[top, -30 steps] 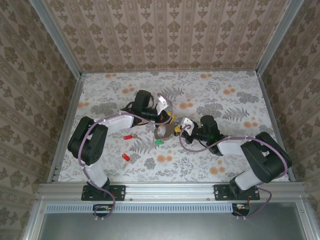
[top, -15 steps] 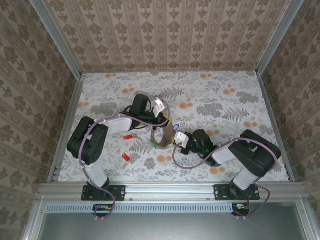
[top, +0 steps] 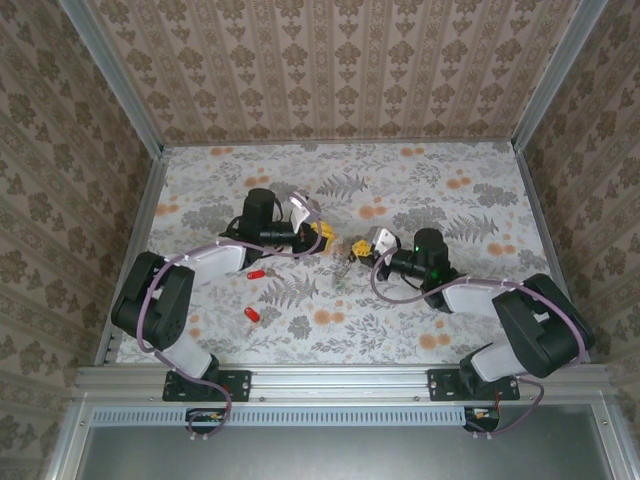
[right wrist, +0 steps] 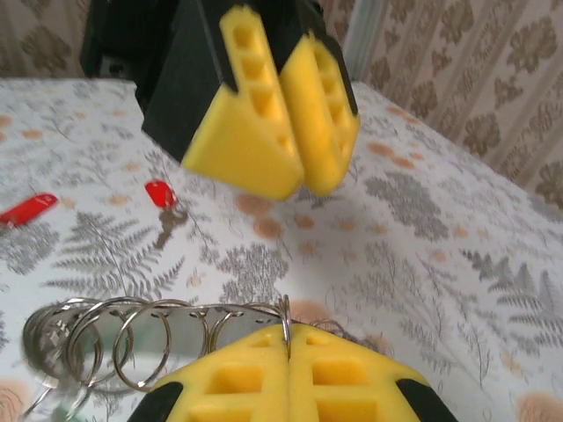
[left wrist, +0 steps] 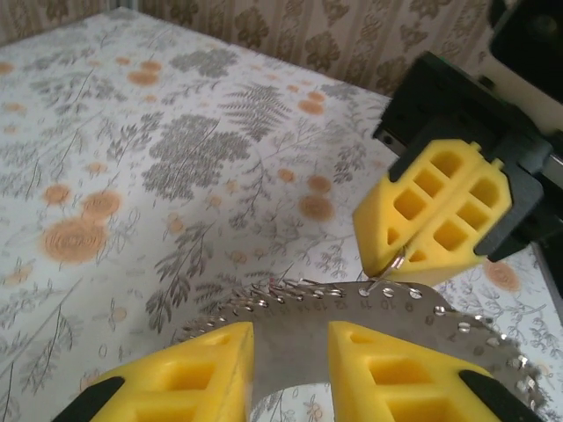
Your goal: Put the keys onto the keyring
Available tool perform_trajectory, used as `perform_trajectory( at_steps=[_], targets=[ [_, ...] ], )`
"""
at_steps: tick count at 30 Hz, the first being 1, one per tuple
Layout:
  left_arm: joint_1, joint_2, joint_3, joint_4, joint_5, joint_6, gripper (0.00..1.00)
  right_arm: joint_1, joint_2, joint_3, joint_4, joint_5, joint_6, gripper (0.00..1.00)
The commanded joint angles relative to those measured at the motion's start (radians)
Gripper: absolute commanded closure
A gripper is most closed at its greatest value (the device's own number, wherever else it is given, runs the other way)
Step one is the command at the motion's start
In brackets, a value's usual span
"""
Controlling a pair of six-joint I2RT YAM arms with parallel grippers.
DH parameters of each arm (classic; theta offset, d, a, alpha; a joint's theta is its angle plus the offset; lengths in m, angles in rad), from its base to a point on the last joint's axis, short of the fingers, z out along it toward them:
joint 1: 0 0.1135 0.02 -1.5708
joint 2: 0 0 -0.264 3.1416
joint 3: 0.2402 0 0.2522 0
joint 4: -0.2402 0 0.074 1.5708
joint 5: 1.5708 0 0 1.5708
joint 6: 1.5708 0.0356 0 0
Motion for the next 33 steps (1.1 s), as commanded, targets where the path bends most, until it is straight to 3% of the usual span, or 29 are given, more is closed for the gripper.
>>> perform_trajectory(
  at_steps=[1, 5, 10, 13, 16, 33],
  targets=[
    [0.002, -0.01, 0.057, -0.044, 0.077, 0.066, 0.71, -0.037, -0.029, 0.103, -0.176, -0.228, -0.023, 1.0],
    [-0.001, 0.018, 0.097, -0.067, 0.116, 0.094, 0.7, -0.064, -0.012, 0.202, -0.373, -0.304, -0.097, 1.0],
    [-0.015, 0.02, 0.097, -0.066, 0.122, 0.122, 0.69, -0.085, 0.018, 0.26, -0.47, -0.345, -0.14, 1.0],
    [-0.038, 0.015, 0.125, -0.178, 0.109, 0.205, 0.68, -0.085, 0.036, 0.295, -0.549, -0.37, -0.178, 1.0],
    [-0.063, 0.035, 0.167, -0.313, 0.086, 0.31, 0.68, -0.086, 0.052, 0.304, -0.557, -0.386, -0.183, 1.0],
    [-0.09, 0.084, 0.22, -0.457, 0.145, 0.39, 0.72, -0.101, 0.074, 0.31, -0.599, -0.406, -0.214, 1.0]
  ],
)
